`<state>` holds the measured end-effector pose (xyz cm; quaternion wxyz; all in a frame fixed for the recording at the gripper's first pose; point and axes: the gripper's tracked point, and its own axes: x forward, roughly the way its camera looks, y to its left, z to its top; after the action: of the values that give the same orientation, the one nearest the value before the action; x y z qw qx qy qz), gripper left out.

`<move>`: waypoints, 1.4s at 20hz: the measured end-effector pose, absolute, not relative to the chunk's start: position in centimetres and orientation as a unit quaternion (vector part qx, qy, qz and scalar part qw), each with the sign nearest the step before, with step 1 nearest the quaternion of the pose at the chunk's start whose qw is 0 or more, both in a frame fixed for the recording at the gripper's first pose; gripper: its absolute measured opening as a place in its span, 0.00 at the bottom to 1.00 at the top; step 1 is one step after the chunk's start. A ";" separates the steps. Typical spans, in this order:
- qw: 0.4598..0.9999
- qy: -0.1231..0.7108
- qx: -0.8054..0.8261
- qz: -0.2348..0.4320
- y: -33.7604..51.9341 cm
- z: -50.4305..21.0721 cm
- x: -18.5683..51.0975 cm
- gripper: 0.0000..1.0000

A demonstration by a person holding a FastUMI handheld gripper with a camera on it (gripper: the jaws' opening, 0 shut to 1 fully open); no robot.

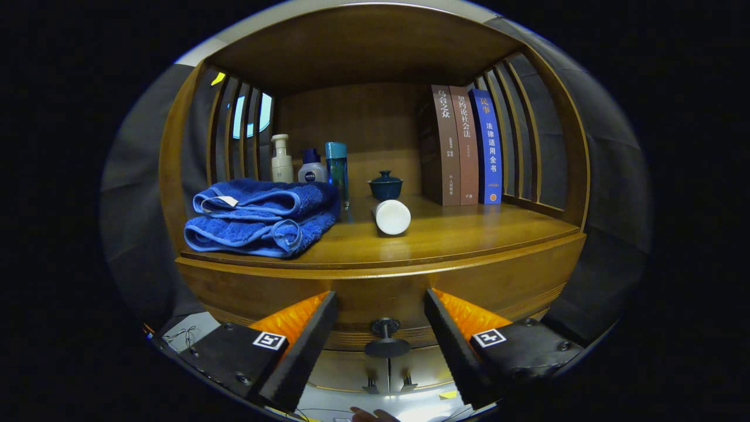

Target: Pull open the drawer, take out the items inside it, and place them on the countertop above the cabinet.

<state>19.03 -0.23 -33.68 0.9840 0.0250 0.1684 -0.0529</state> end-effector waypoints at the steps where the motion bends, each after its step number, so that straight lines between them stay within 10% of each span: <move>1: 0.984 0.170 0.025 -0.052 -0.2 -33.7 19.0 1.00; 28: 1.000 0.023 0.017 -0.010 0.0 -3.1 7.8 0.99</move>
<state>7.79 0.05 -3.10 0.9995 0.0172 0.0233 -0.0097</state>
